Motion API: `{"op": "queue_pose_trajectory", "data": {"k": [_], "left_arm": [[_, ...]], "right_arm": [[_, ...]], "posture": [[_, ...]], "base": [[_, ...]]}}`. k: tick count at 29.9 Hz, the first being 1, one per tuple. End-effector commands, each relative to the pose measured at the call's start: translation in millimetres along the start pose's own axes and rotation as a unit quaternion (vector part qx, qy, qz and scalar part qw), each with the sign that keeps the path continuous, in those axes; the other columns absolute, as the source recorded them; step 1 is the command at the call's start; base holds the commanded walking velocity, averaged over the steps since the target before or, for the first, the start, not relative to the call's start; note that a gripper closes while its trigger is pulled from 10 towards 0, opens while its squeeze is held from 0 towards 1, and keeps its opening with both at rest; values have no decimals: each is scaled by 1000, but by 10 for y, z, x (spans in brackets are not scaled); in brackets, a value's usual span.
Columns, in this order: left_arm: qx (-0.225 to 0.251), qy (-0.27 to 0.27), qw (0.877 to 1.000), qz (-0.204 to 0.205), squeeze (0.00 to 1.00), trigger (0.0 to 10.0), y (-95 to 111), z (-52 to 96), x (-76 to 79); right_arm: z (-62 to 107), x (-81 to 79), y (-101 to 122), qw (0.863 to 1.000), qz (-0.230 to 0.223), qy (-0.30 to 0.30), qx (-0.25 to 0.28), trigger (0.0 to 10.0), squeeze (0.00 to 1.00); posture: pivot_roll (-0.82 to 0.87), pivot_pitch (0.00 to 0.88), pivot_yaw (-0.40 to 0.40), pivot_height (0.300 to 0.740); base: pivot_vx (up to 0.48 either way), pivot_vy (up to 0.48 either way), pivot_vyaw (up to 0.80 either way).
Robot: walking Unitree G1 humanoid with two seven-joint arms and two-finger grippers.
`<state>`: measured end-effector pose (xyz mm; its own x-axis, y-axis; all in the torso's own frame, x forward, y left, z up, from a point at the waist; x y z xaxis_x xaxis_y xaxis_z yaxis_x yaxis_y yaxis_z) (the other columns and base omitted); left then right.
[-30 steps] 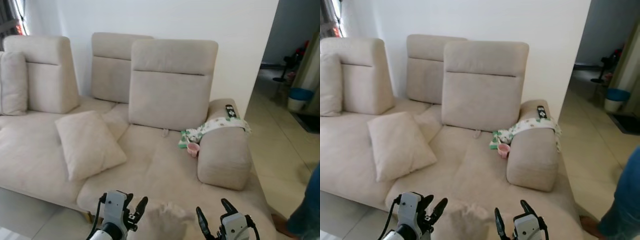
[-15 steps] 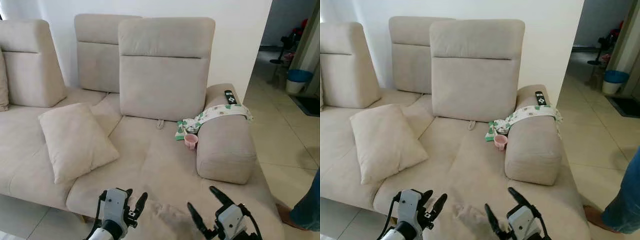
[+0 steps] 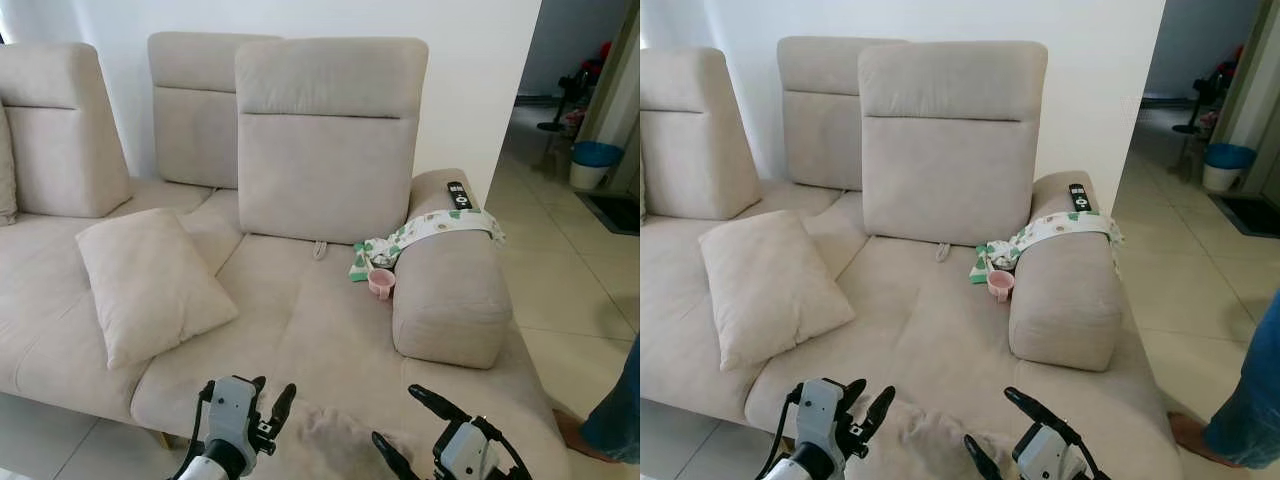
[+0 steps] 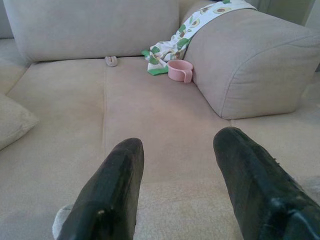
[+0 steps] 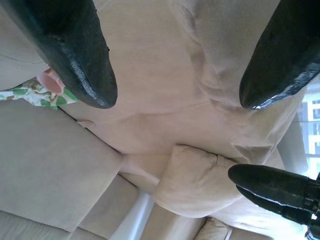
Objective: Move the pillow to the sofa from floor
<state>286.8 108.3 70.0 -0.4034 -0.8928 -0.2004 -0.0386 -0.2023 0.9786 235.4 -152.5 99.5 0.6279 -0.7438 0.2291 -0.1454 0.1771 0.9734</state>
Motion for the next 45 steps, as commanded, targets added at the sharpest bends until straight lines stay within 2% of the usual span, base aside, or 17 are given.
{"op": "queue_pose_trajectory", "data": {"k": [1,4,5,12,15,18,22,33,37,41,42,45], "left_arm": [[4,-1,1000,-15,0,10000,22,7,-9],[5,-4,1000,-19,0,10000,29,4,-4],[7,-7,1000,-21,0,10000,37,0,2],[8,-14,1000,-25,0,10000,44,-7,11],[9,-16,999,-27,0,10000,51,-15,7],[10,-16,999,-28,0,10000,55,-18,4],[11,-17,999,-29,0,10000,59,-24,9],[12,-15,999,-29,0,10000,57,-41,13],[9,-14,999,-27,0,10000,29,-30,15],[12,-13,999,-31,0,10000,41,-53,-13],[12,-13,999,-31,0,10000,41,-53,-13],[22,-5,999,-46,0,10000,98,-98,-86]], "right_arm": [[12,16,29,1000,12,0,1,10000,0],[17,74,64,999,36,-10,3,10000,0],[14,116,98,998,62,-6,1,10000,0],[3,163,148,997,77,-1,-1,10000,0],[10,184,158,996,92,-4,-1,10000,0],[6,283,204,993,113,-23,6,10000,0],[-15,319,244,990,142,-13,7,10000,0],[-39,392,270,989,146,-13,4,10000,0],[17,416,192,988,151,-5,-17,10000,0],[32,345,38,993,103,39,-45,10000,0],[32,345,38,993,103,39,-45,10000,0],[-18,250,-1,995,54,72,-45,10000,0]], "posture": [[-22,0,44,550],[-28,0,49,550],[-32,0,52,550],[-37,0,61,550],[-36,0,62,550],[-37,0,65,550],[-37,0,65,550],[-37,0,54,550],[-37,0,53,550],[-37,0,56,550],[-37,0,56,550],[-32,0,57,550]], "base": [[0,0,0],[0,0,0],[0,0,0],[0,0,0],[0,0,0],[0,0,0],[0,0,0],[0,0,0],[0,0,0],[0,0,0],[0,0,0],[0,0,0]]}}
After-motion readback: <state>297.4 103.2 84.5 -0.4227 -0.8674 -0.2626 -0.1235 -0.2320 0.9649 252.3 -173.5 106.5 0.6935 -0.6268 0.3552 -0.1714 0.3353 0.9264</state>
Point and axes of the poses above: a point about 5 cm out from each wrist's last joint towards the gripper, its own z axis pointing back from the gripper into the wrist, its own y axis along the axis of the wrist's last joint, x = y × z, the point moved 3 cm from there along -z, pointing out of the wrist towards the gripper, and after that the axes turned 14 degrees about -z, right-handed, at the moved point
